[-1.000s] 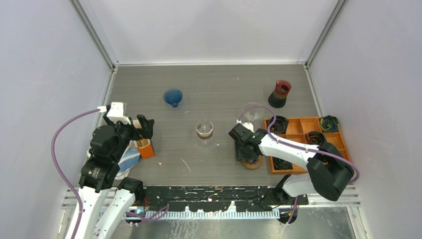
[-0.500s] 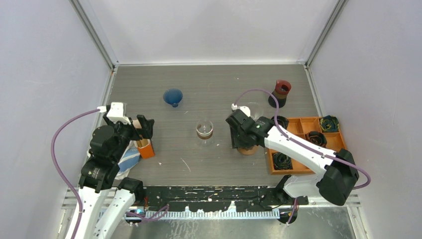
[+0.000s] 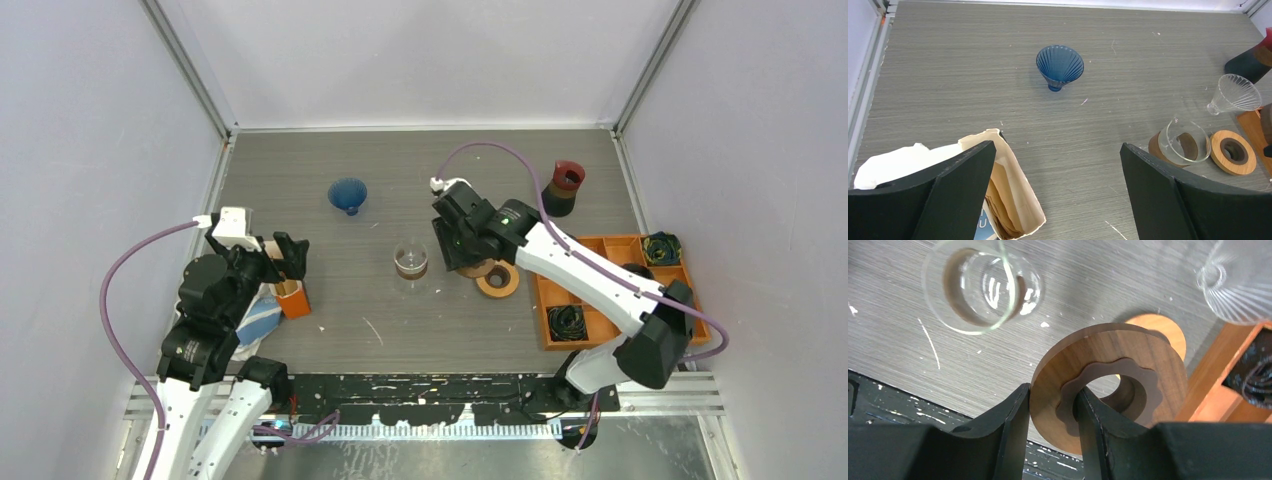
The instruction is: Place the coffee filter in the dripper
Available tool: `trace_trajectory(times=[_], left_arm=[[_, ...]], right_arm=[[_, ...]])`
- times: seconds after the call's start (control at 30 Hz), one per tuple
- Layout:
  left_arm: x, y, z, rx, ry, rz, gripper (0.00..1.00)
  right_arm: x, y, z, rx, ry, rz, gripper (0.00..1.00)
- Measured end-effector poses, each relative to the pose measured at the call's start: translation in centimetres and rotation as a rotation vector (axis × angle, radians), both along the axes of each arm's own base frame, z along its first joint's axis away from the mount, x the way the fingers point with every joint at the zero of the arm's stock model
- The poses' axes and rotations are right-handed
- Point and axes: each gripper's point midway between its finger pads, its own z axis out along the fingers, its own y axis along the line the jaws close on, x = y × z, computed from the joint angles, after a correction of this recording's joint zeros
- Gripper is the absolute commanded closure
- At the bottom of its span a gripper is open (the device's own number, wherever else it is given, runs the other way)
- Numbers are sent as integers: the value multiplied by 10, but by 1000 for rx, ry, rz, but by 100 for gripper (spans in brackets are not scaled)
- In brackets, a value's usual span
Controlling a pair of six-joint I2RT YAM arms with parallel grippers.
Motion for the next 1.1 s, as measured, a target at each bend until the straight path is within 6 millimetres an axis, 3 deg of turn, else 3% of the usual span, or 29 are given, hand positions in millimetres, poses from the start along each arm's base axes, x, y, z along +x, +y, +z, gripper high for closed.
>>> trace_trajectory(times=[0.5,0.7,1.1], left_arm=[[0,2,-1,5,2,9,1],[0,3,-2,7,6,16,1],[-1,4,-2,8,7,18,1]], right_arm=[[10,77,9,-12,-24,251,76],[13,103,4,-28,-28,314,76],[18,117,-20,-78,1,342,74]])
